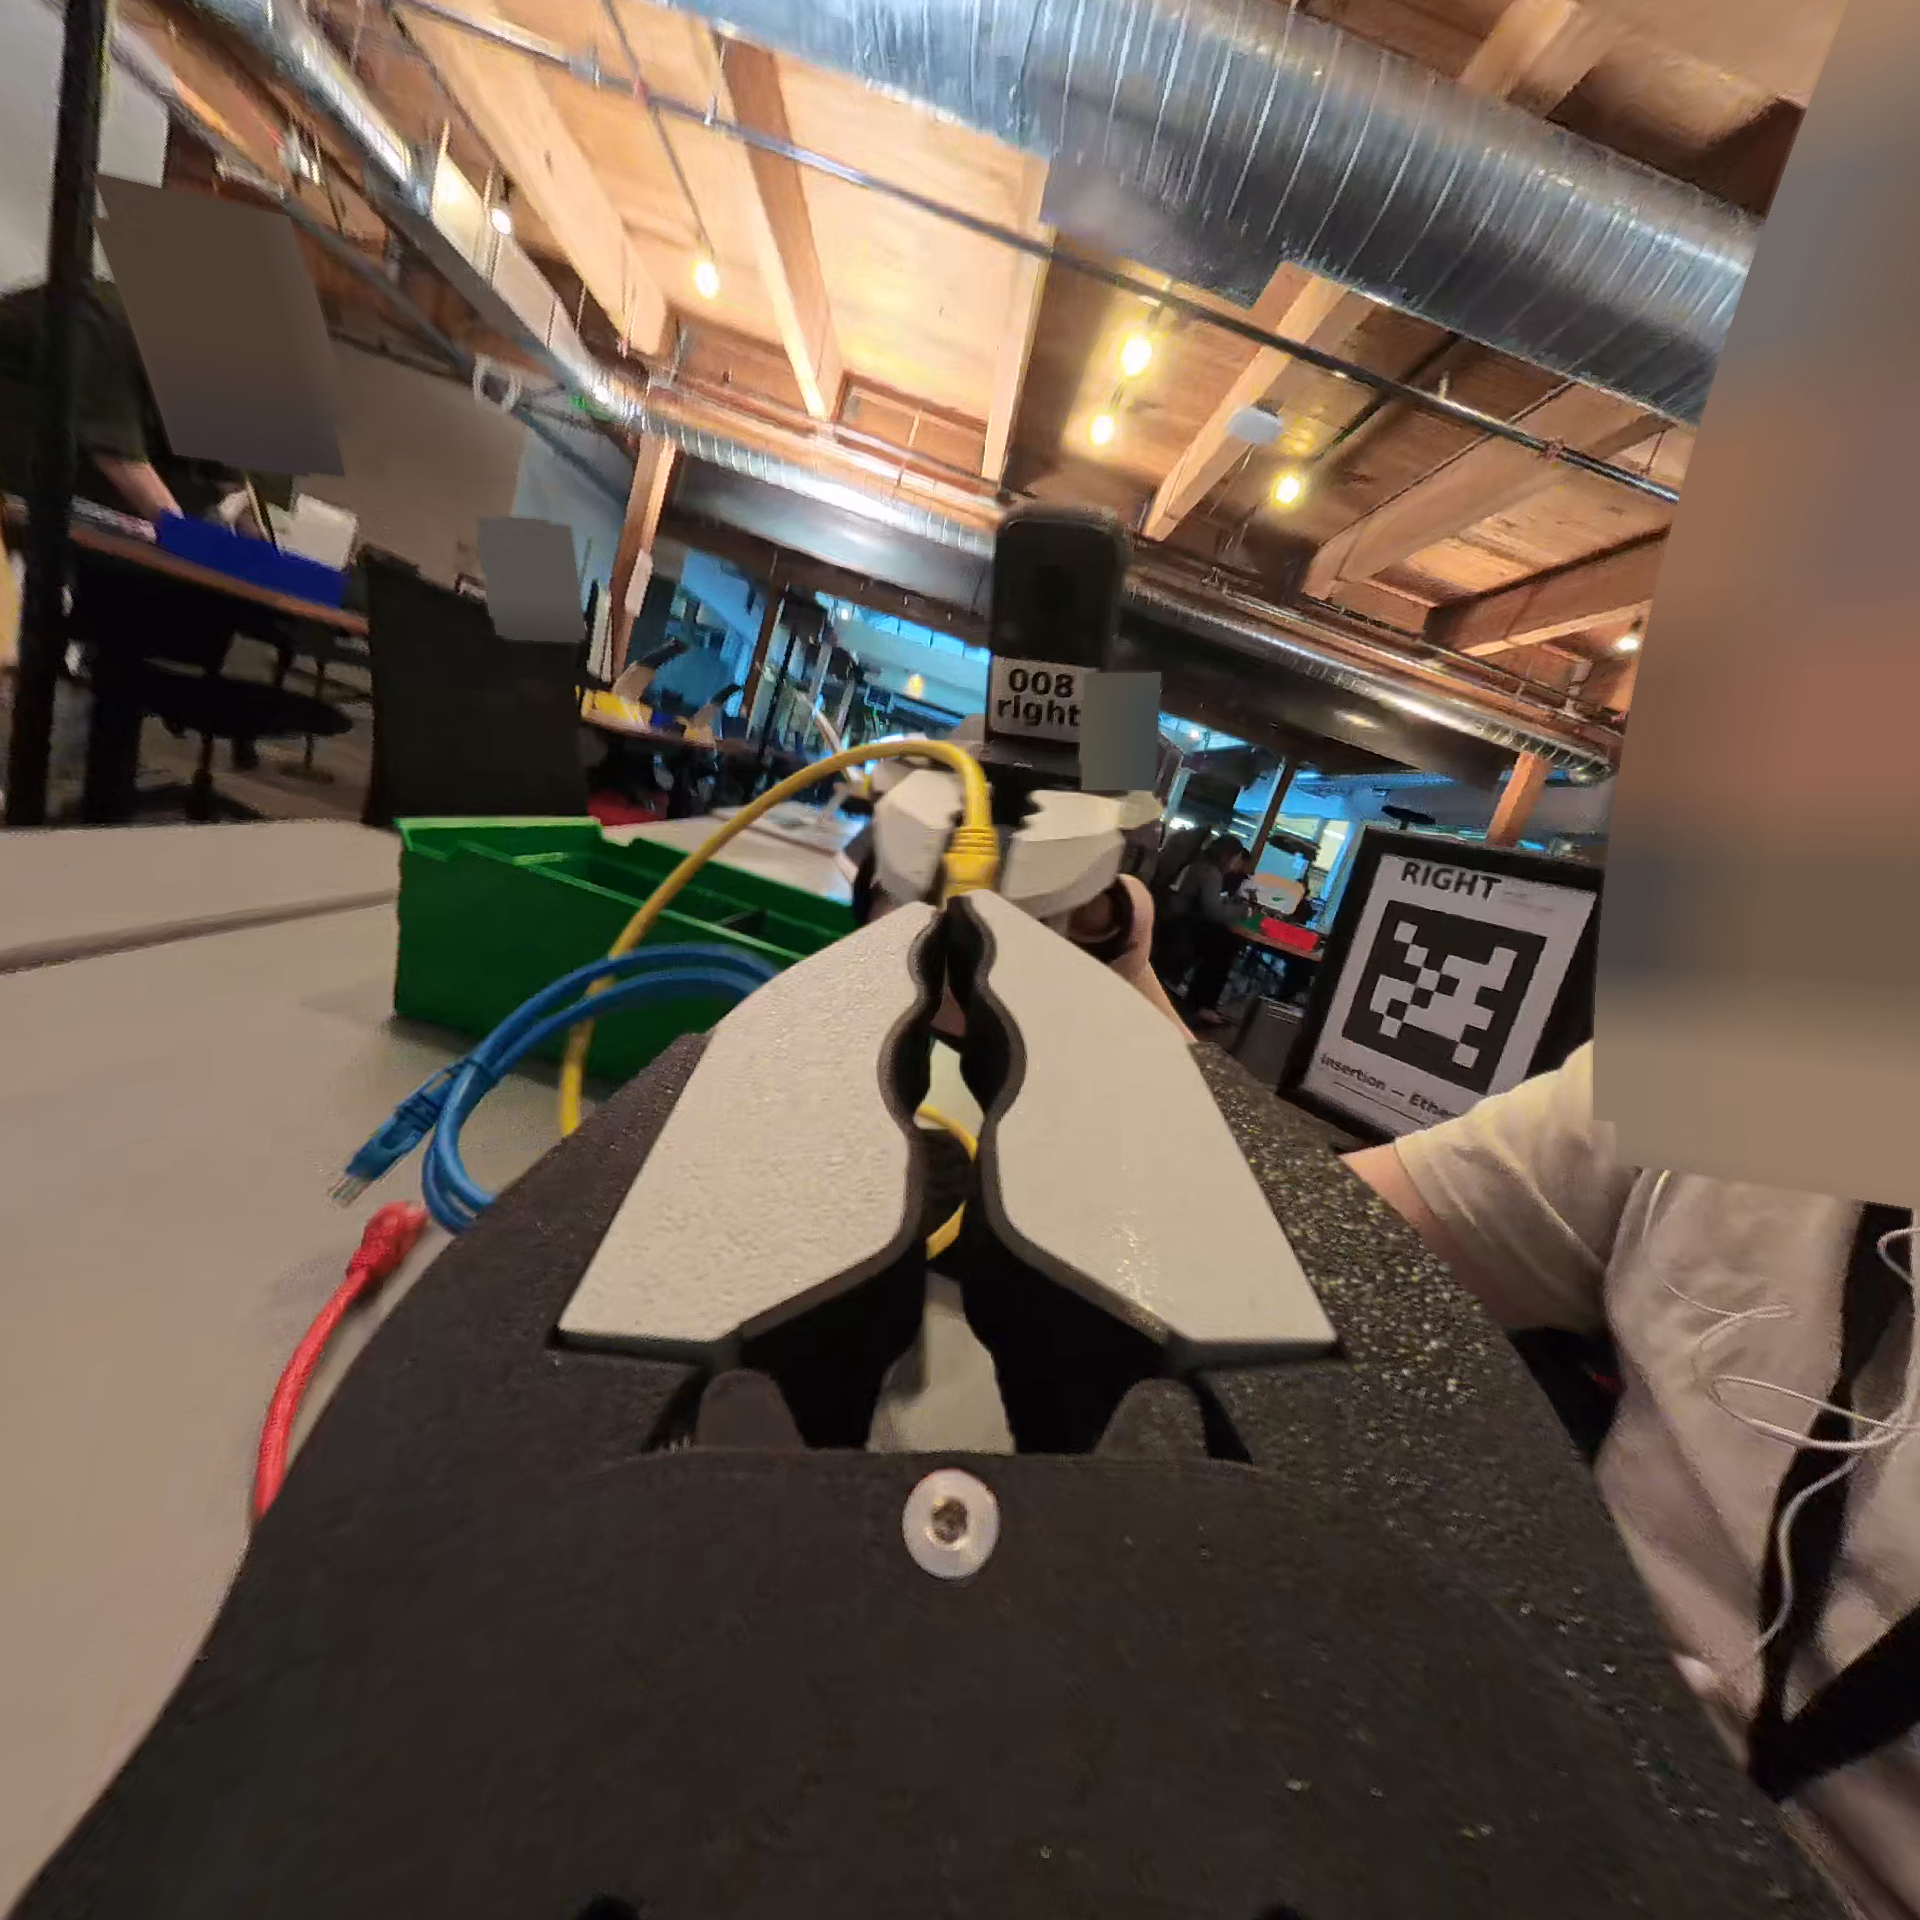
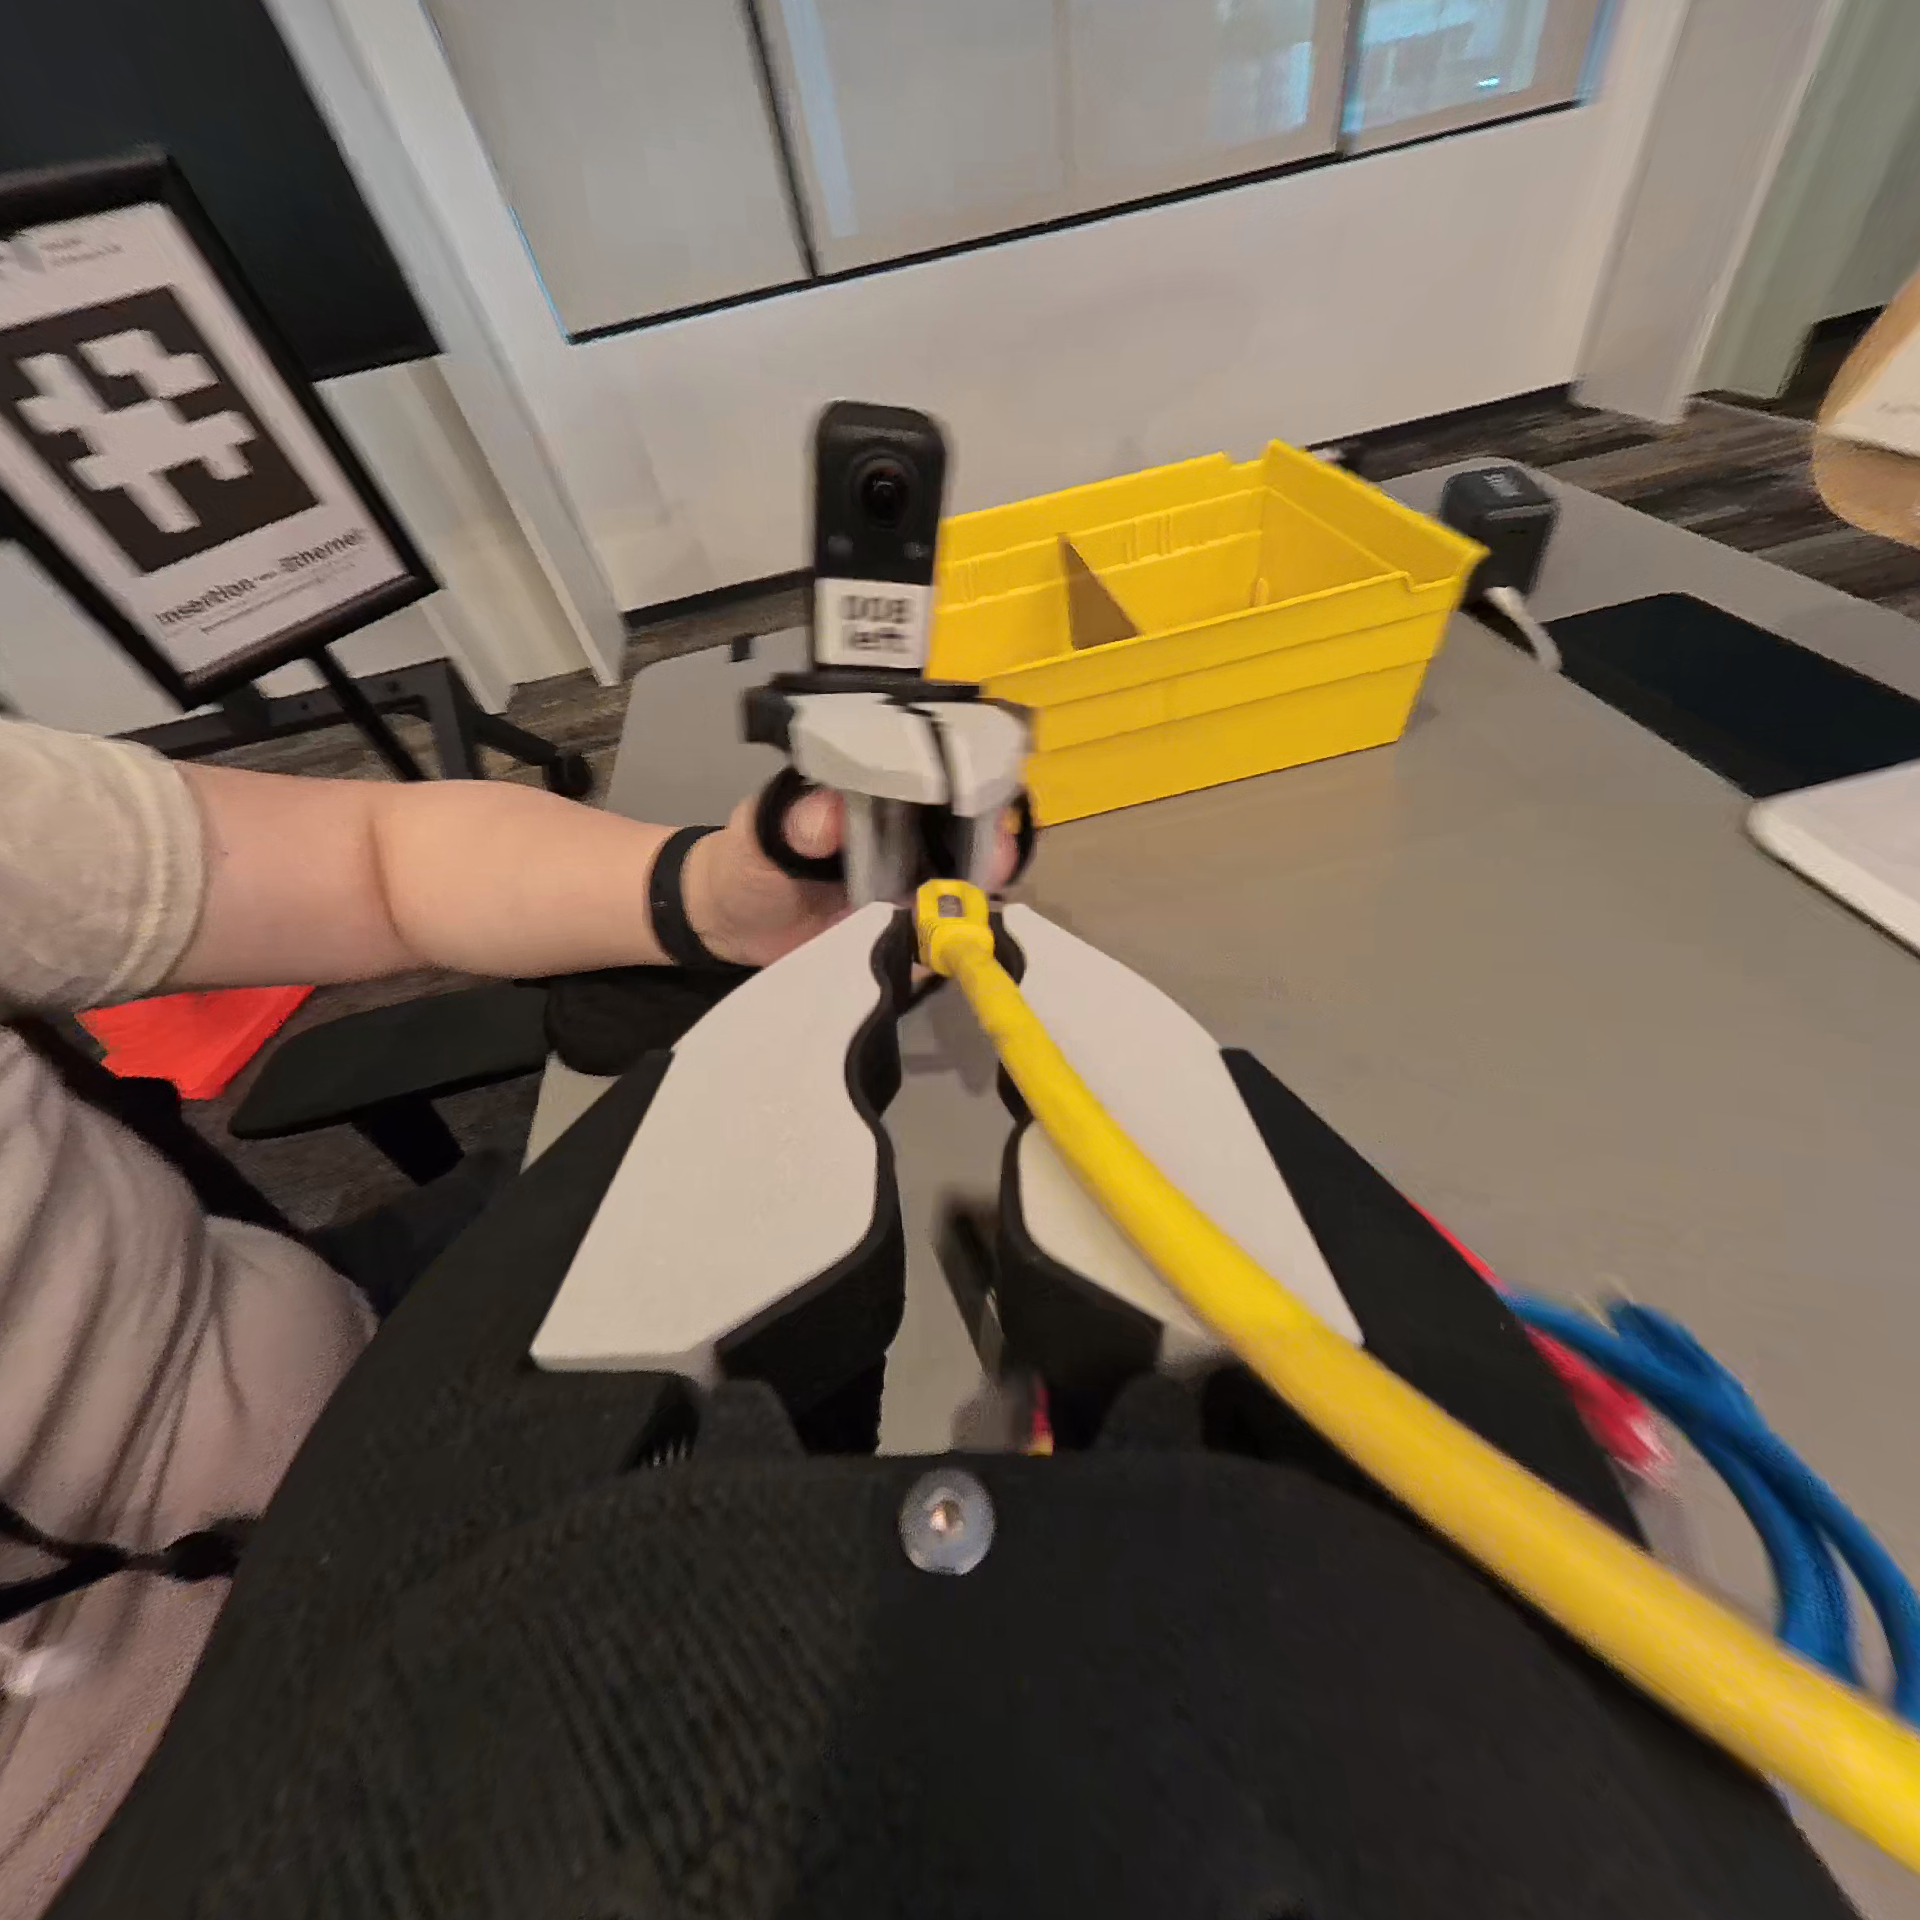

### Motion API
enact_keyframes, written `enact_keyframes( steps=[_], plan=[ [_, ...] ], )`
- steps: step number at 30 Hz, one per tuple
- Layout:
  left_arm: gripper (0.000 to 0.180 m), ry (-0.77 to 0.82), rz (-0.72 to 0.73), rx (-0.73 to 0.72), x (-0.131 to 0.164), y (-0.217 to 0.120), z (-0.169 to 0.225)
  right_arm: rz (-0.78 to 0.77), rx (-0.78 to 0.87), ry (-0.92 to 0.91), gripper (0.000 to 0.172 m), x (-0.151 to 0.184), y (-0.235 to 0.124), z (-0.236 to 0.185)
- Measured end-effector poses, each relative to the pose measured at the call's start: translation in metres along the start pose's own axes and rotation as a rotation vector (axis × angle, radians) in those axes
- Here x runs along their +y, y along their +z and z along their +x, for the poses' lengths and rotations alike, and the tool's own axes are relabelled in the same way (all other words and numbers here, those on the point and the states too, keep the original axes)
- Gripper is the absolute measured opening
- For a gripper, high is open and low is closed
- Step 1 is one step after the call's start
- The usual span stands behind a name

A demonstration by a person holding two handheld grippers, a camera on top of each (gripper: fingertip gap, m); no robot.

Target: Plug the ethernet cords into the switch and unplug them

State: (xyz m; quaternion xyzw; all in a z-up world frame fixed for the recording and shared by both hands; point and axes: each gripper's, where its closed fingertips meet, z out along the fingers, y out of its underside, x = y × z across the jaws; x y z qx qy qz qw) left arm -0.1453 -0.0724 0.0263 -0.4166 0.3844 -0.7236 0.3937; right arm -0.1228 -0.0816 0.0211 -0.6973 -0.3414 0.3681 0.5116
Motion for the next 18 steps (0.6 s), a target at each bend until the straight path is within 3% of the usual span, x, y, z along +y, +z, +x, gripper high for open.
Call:
enact_keyframes(
  steps=[1, 5, 8, 12, 13, 18],
  plan=[
    [0.0, -0.018, -0.018, -0.015, 0.003, -0.001, -0.006, -0.003, -0.034, 0.011, 0.014, 0.003, 0.004, -0.003],
    [0.0, -0.065, -0.154, -0.172, 0.032, -0.007, -0.038, -0.161, 0.095, 0.026, 0.015, 0.045, 0.007, 0.035],
    [0.005, 0.004, -0.258, -0.206, 0.046, -0.006, -0.041, -0.109, 0.112, 0.056, 0.014, 0.041, -0.002, 0.039],
    [0.026, 0.239, -0.552, -0.354, 0.08, -0.009, -0.05, -0.054, 0.121, 0.008, 0.015, 0.028, -0.009, 0.036],
    [0.039, 0.273, -0.609, -0.384, 0.089, -0.009, -0.051, -0.055, 0.117, -0.013, 0.015, 0.029, -0.01, 0.034],
    [0.089, 0.208, -0.835, -0.361, 0.141, -0.007, -0.043, -0.019, 0.063, -0.058, 0.015, 0.025, -0.019, 0.023]
  ],
)
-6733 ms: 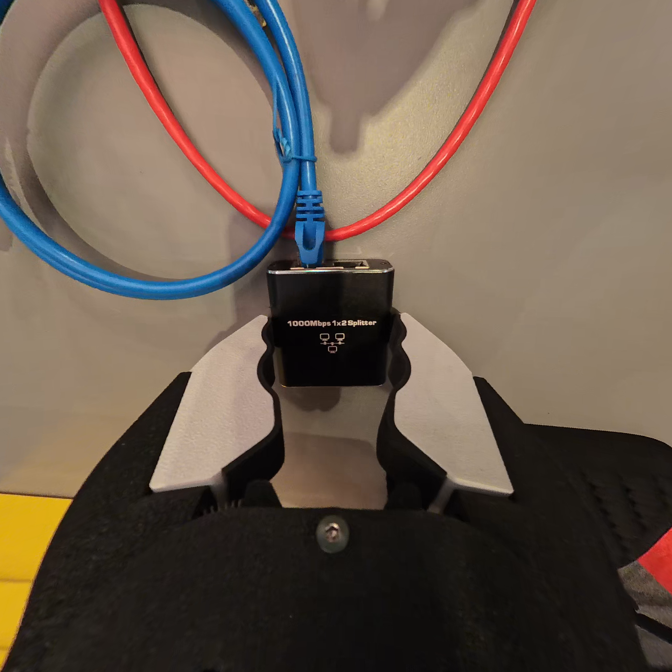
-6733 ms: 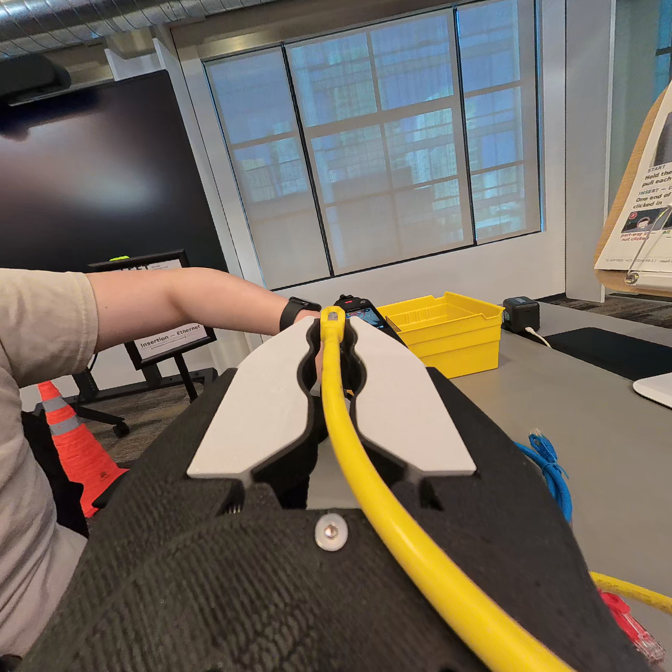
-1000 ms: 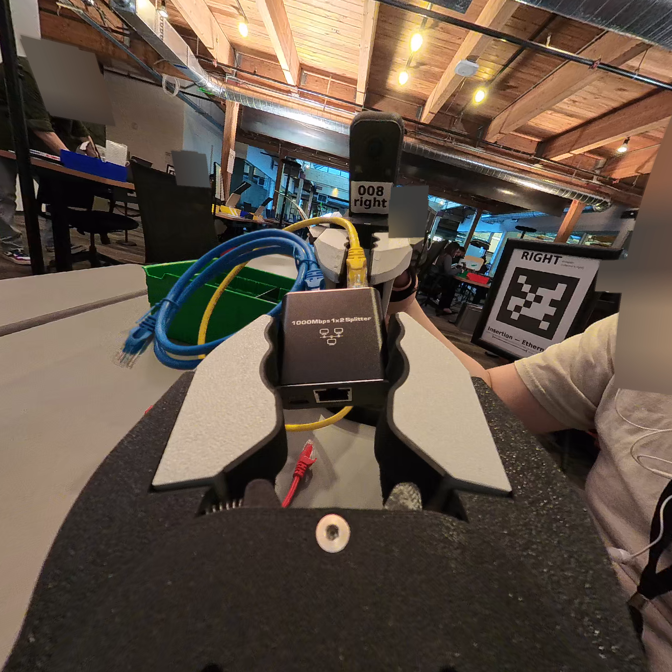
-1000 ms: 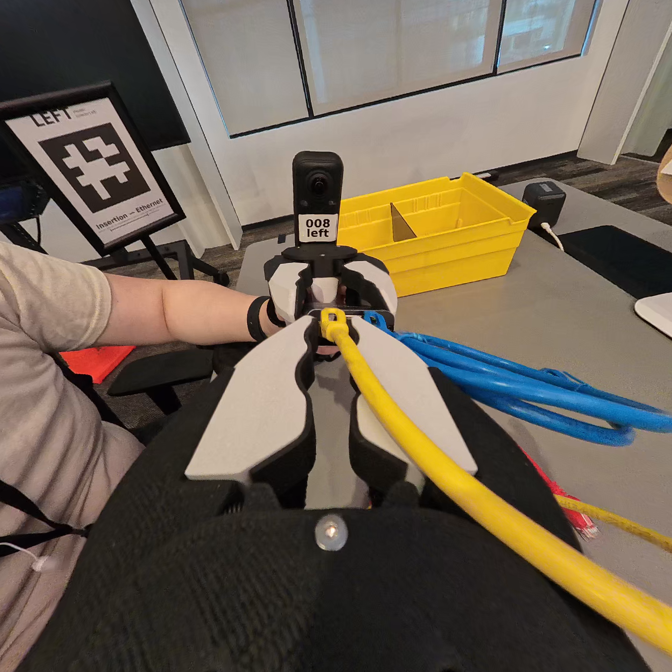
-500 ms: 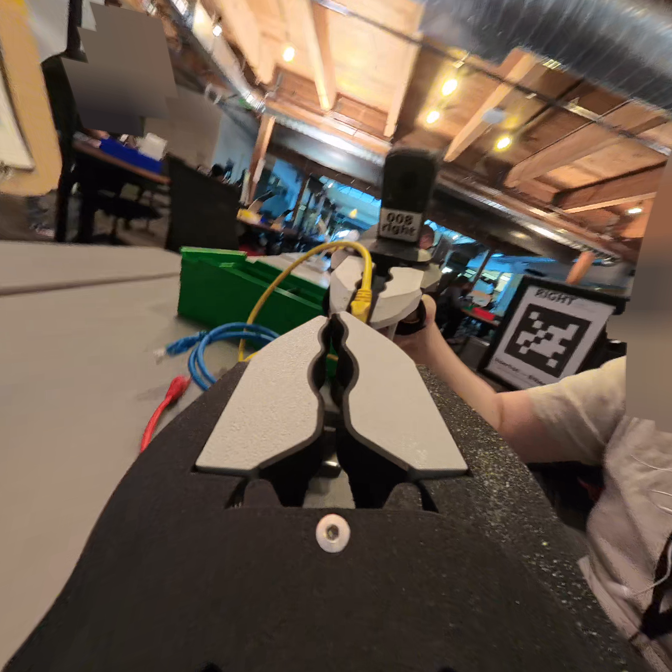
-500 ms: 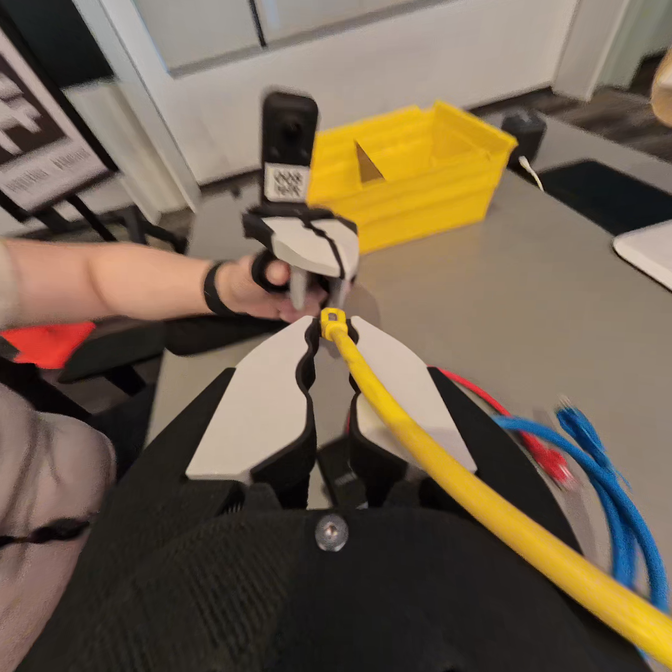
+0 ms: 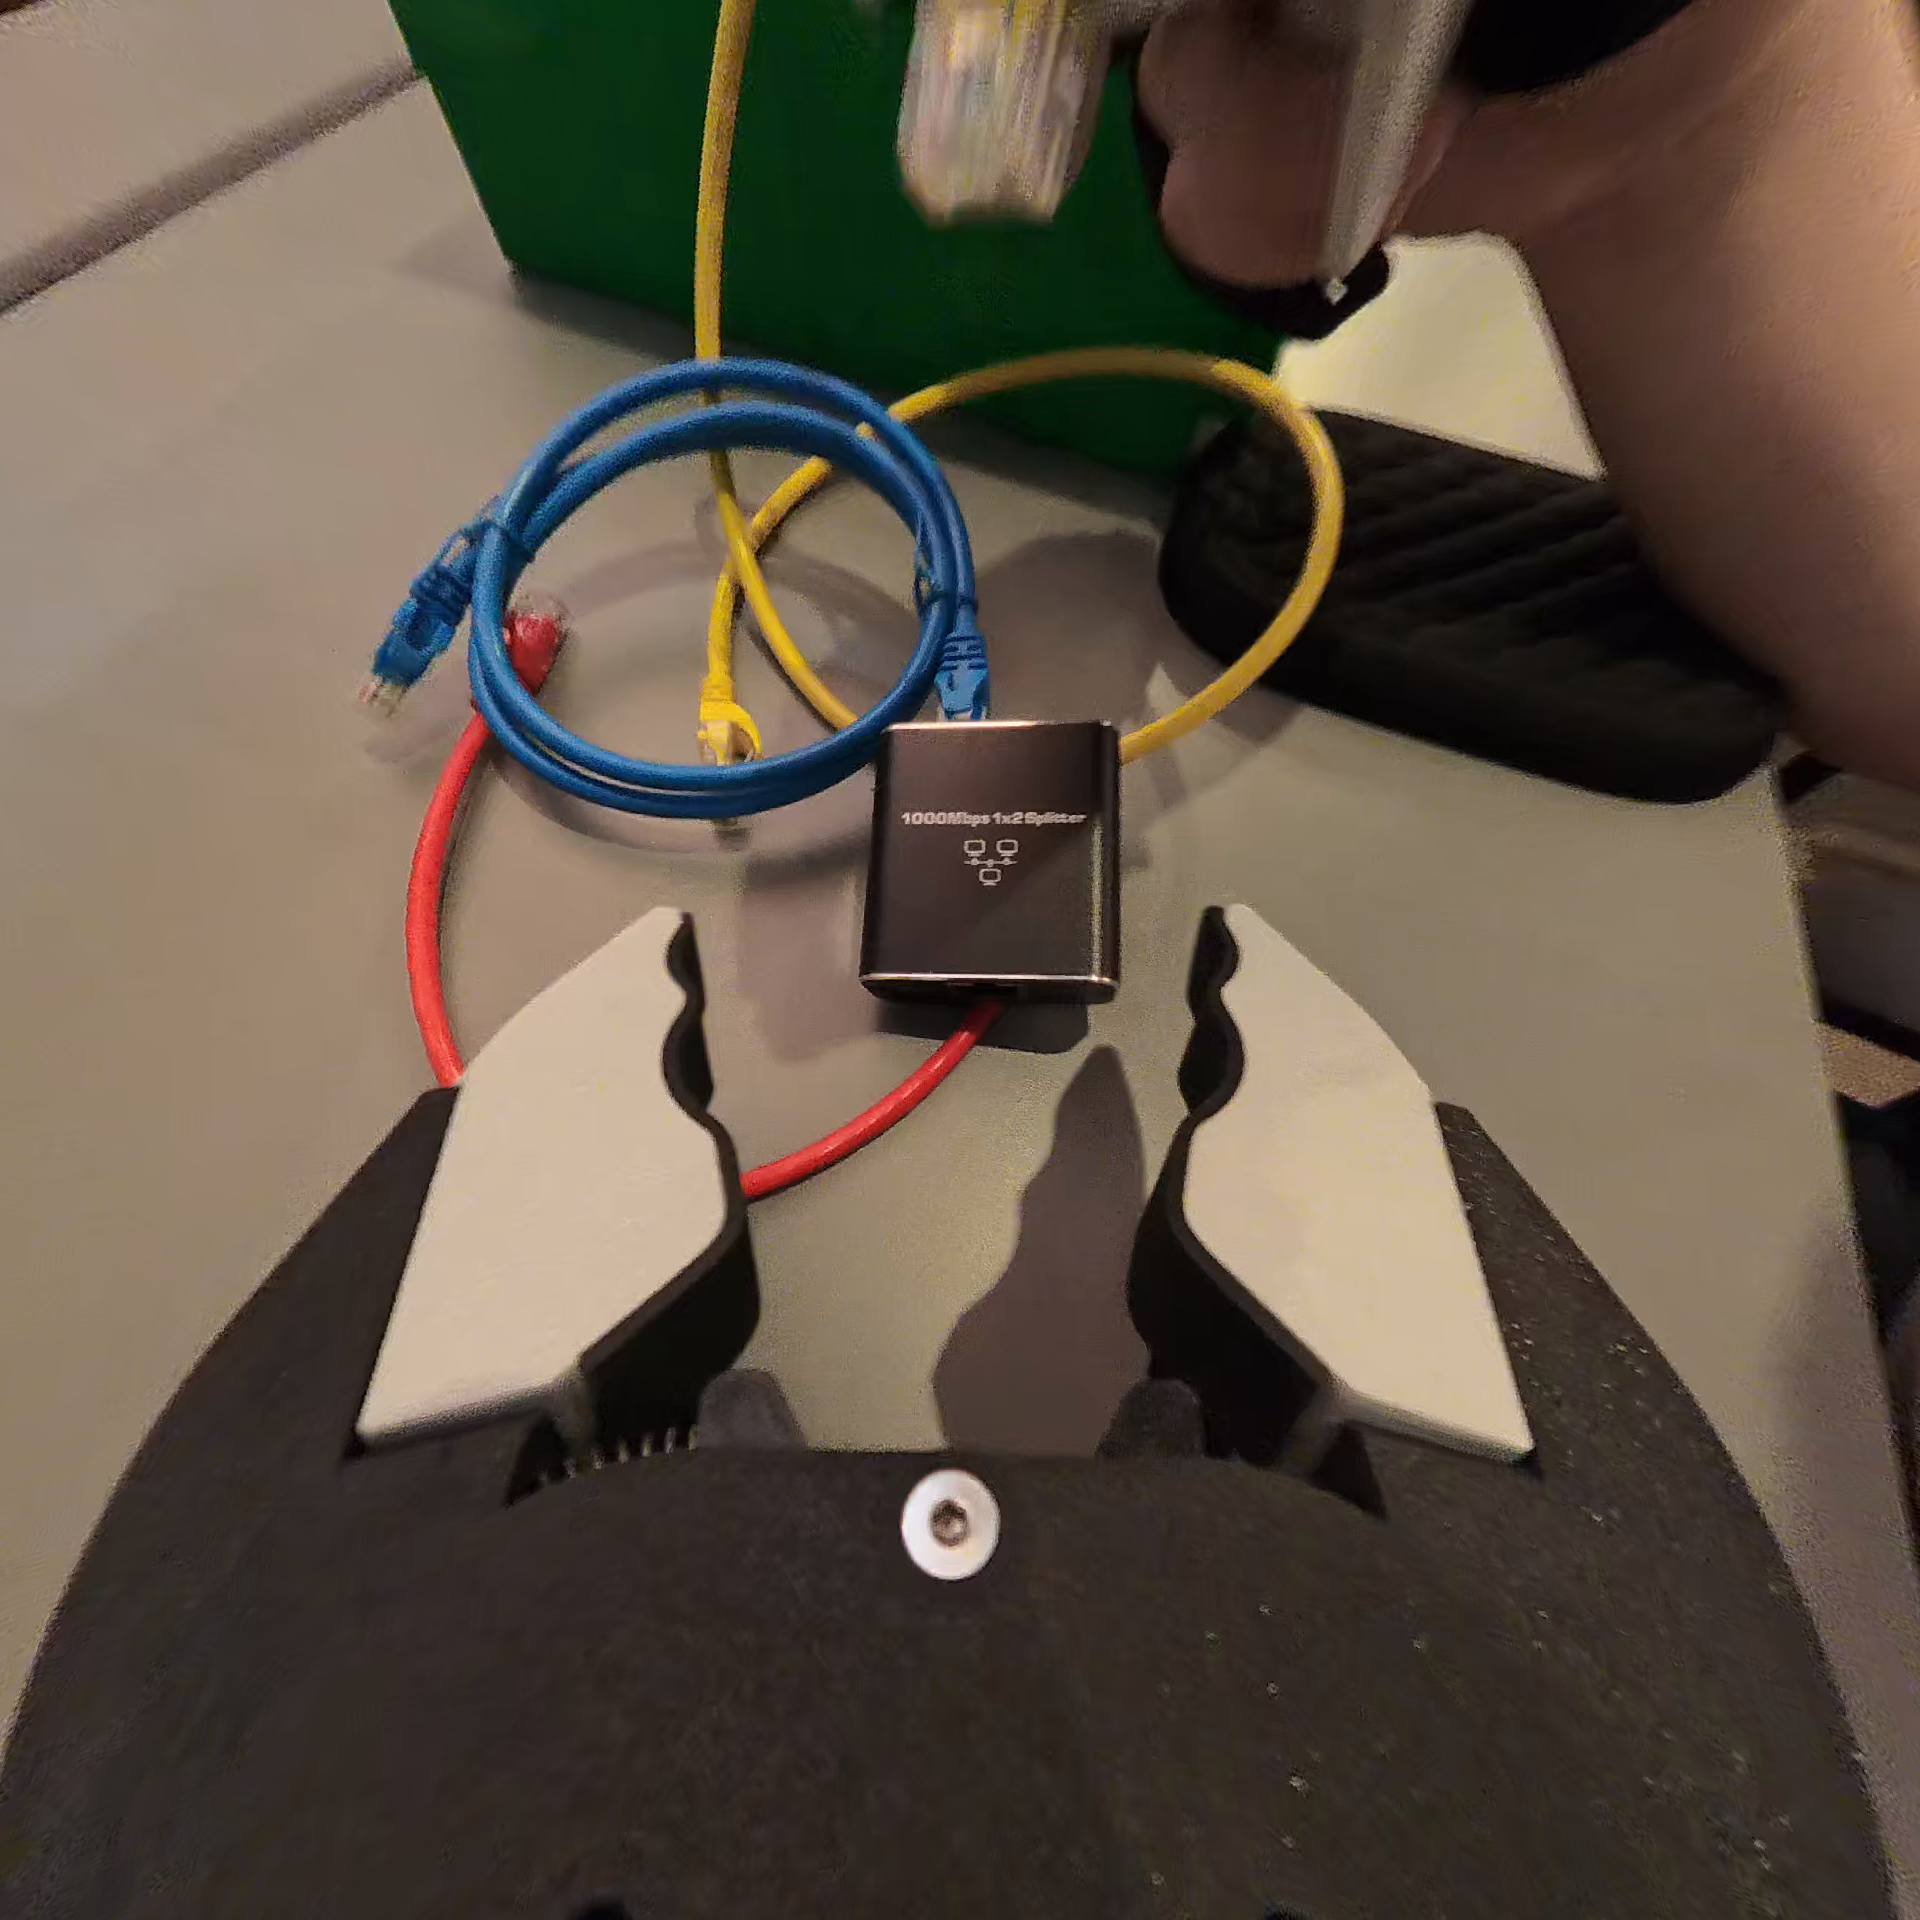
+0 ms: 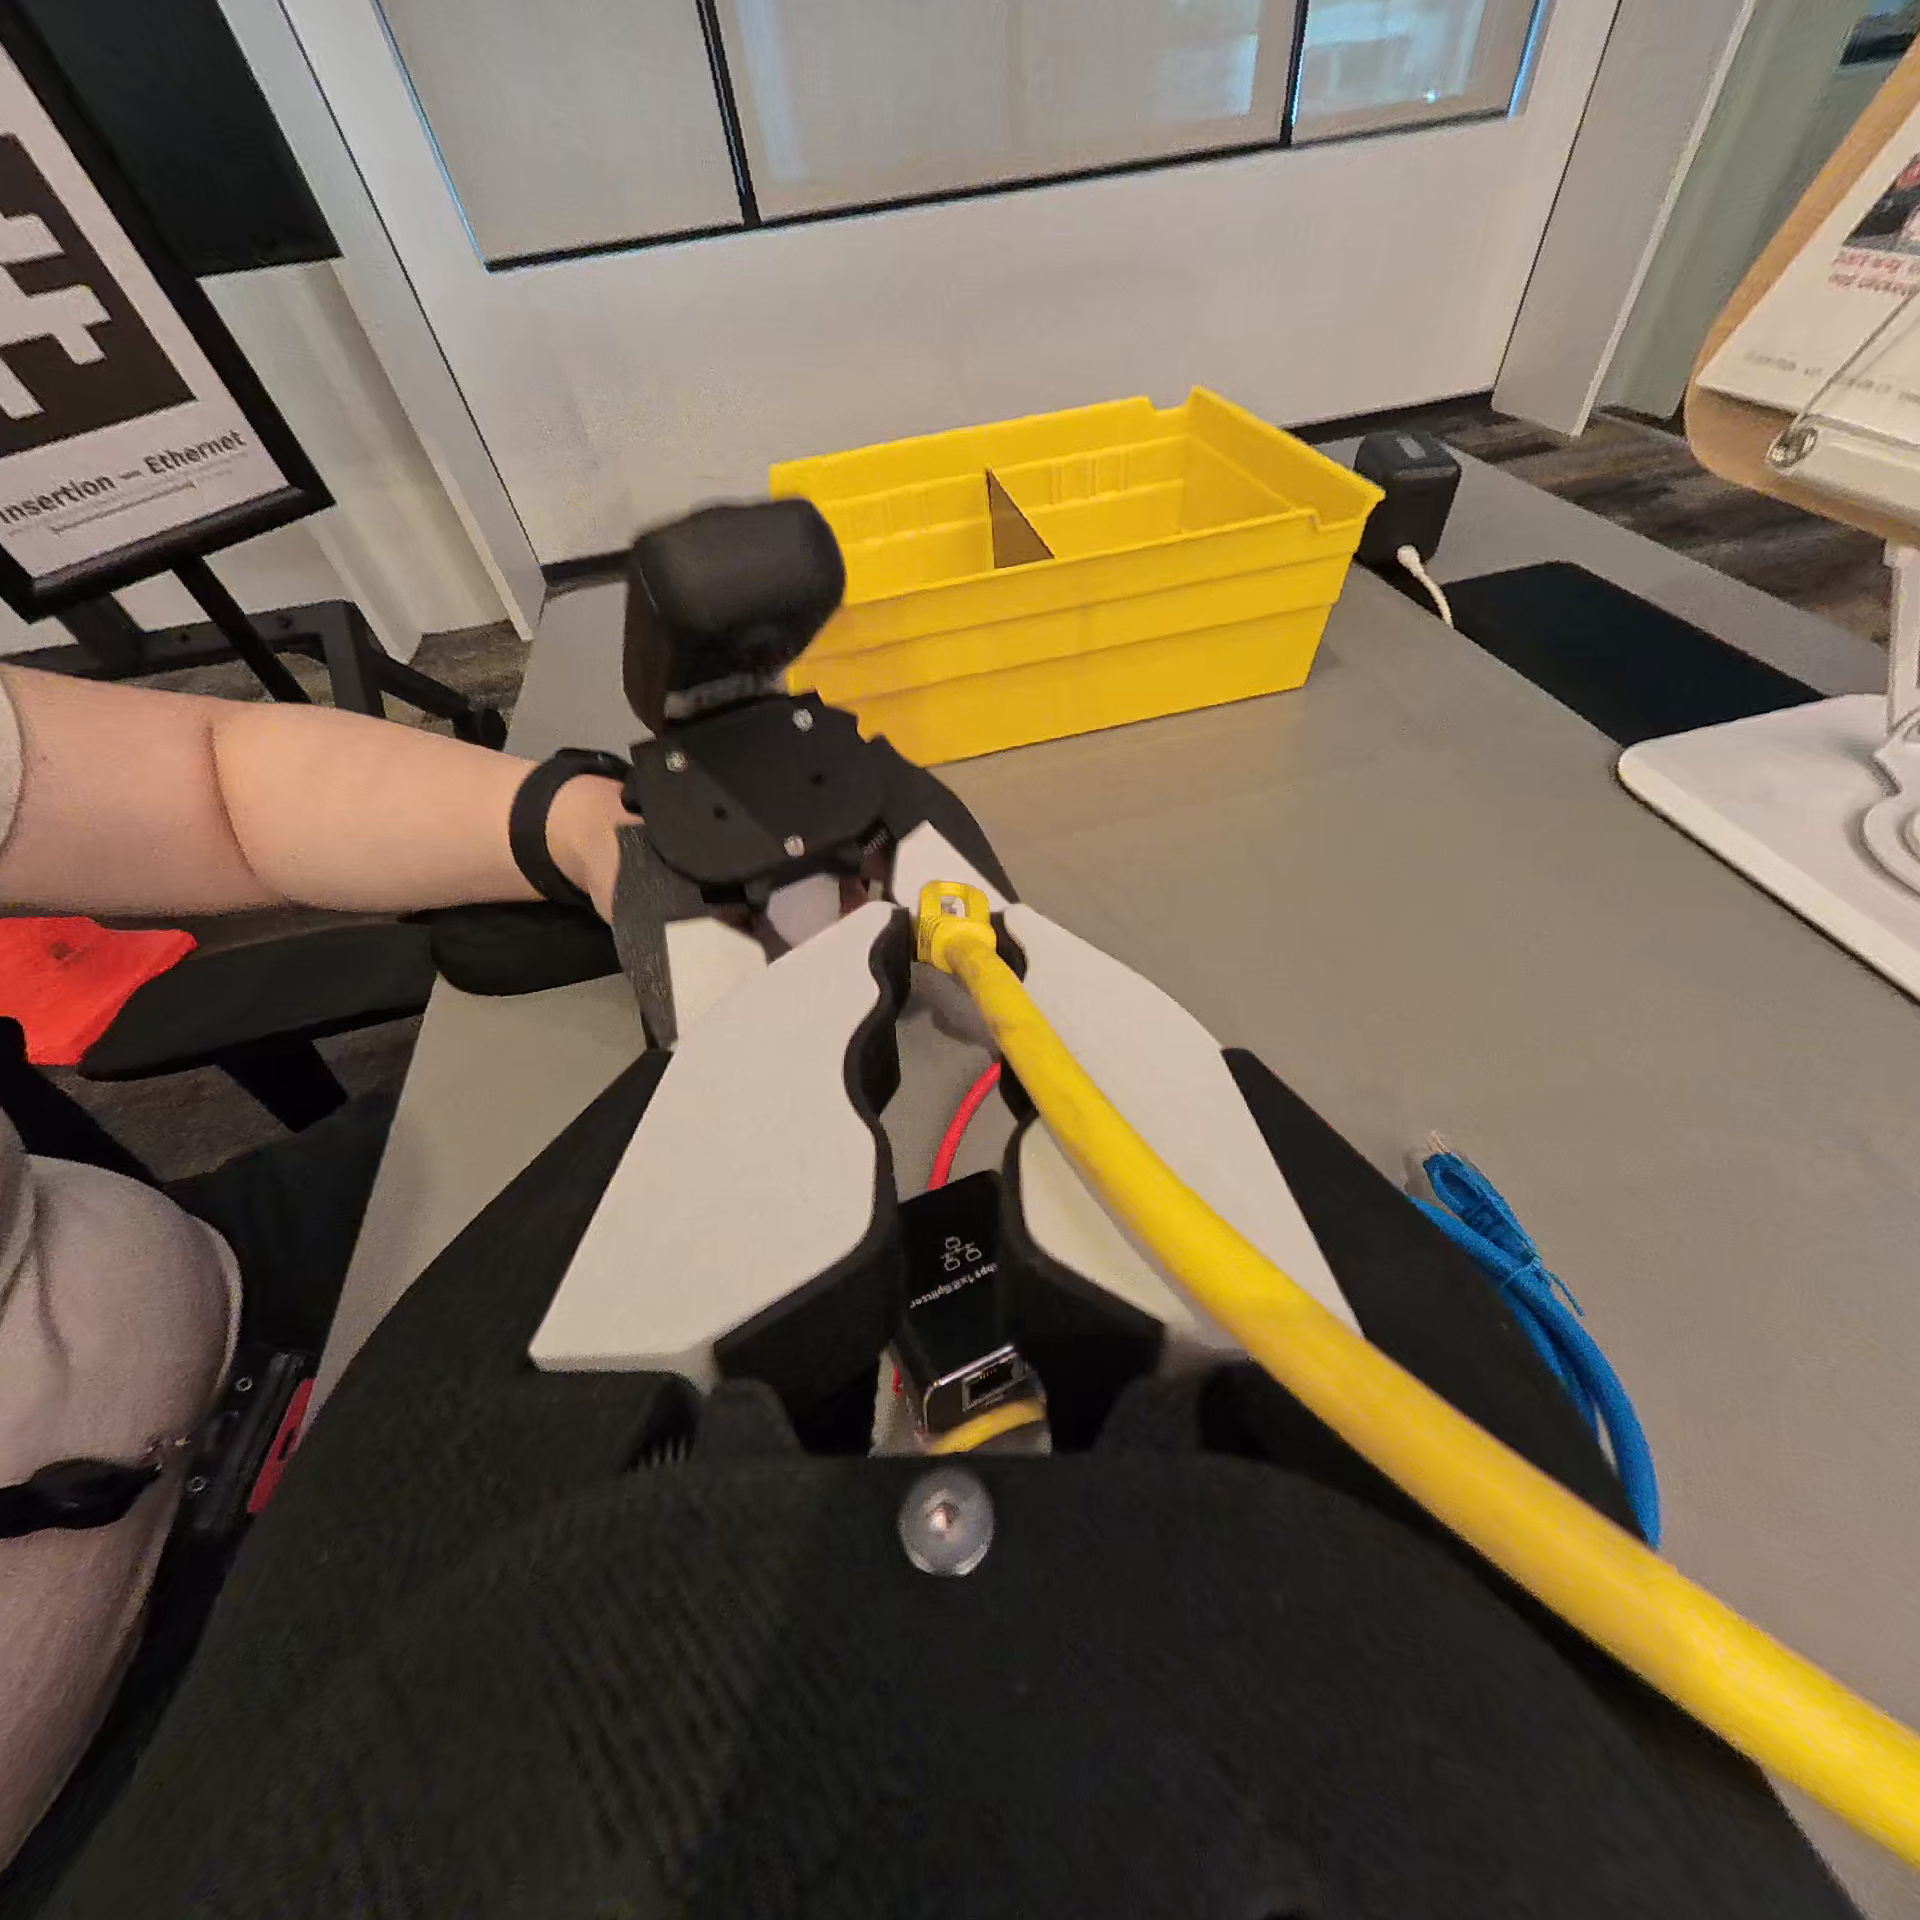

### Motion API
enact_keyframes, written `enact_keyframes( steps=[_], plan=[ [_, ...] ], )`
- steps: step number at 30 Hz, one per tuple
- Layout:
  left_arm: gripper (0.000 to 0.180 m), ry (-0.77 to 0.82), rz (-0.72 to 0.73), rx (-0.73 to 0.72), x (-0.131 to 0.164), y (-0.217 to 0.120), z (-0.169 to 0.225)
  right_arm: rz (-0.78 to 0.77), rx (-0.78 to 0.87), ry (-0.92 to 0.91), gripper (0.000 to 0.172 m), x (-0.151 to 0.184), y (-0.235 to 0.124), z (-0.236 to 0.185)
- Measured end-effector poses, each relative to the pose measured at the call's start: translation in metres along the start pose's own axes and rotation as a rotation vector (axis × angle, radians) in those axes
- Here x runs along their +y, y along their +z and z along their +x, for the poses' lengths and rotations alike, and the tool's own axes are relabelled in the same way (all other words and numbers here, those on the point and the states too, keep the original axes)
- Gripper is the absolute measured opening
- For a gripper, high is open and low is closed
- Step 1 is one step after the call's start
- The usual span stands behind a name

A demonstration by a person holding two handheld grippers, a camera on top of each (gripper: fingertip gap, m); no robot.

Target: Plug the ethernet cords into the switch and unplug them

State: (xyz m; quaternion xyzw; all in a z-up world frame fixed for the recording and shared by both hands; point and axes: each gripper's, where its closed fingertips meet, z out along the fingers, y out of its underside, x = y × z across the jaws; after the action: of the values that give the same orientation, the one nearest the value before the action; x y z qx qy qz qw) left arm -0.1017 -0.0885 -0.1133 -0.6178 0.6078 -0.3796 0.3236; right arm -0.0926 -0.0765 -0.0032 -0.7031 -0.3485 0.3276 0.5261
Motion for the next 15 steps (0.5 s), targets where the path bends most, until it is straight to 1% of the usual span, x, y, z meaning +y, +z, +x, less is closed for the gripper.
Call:
enact_keyframes(
  steps=[1, 4, 6, 9, 15],
  plan=[
    [0.095, 0.012, -0.021, -0.017, 0.003, 0.006, 0.0, 0.015, -0.004, -0.013, 0.015, -0.002, -0.002, -0.002],
    [0.094, 0.074, -0.064, -0.012, 0.007, 0.025, 0.005, 0.053, -0.032, -0.032, 0.015, -0.007, -0.007, -0.009],
    [0.092, 0.053, -0.105, 0.023, 0.009, 0.033, 0.005, 0.071, -0.055, -0.045, 0.015, -0.008, -0.009, -0.014],
    [0.084, 0.04, -0.128, 0.058, 0.01, 0.037, 0.006, 0.069, -0.049, -0.037, 0.015, -0.005, -0.011, -0.011],
    [0.078, 0.115, -0.23, 0.027, 0.022, 0.047, 0.007, 0.066, -0.065, -0.042, 0.015, -0.004, -0.01, -0.012]
  ],
)
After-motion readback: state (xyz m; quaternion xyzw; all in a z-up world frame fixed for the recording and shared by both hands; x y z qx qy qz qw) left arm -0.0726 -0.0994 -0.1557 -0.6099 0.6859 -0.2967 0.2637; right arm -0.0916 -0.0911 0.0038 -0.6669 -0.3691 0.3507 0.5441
